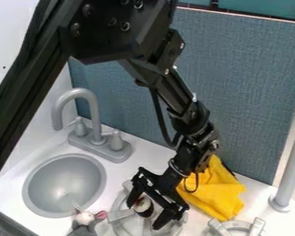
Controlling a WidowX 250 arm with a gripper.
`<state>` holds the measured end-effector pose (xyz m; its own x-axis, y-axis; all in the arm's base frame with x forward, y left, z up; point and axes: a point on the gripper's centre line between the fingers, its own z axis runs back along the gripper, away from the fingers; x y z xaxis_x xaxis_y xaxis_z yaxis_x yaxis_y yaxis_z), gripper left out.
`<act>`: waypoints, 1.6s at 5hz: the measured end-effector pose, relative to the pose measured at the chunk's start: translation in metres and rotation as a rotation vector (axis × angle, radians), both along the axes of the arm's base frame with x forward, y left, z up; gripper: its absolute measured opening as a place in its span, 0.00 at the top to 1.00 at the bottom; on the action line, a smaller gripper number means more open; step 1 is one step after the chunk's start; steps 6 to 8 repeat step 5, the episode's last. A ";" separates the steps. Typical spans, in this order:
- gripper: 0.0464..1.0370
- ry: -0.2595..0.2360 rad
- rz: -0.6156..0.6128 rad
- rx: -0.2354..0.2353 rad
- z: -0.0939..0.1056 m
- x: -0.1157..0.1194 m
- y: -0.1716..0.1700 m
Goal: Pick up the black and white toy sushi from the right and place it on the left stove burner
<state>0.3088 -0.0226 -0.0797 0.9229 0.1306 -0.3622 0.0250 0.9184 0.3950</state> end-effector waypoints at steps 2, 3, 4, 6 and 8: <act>0.03 -0.054 -0.137 -0.076 0.034 -0.016 -0.035; 0.03 -0.057 -0.176 -0.096 0.065 -0.059 -0.035; 0.03 -0.162 -0.203 -0.157 0.095 -0.107 -0.037; 0.03 -0.316 -0.213 -0.206 0.117 -0.140 -0.028; 0.03 -0.316 -0.213 -0.206 0.117 -0.140 -0.028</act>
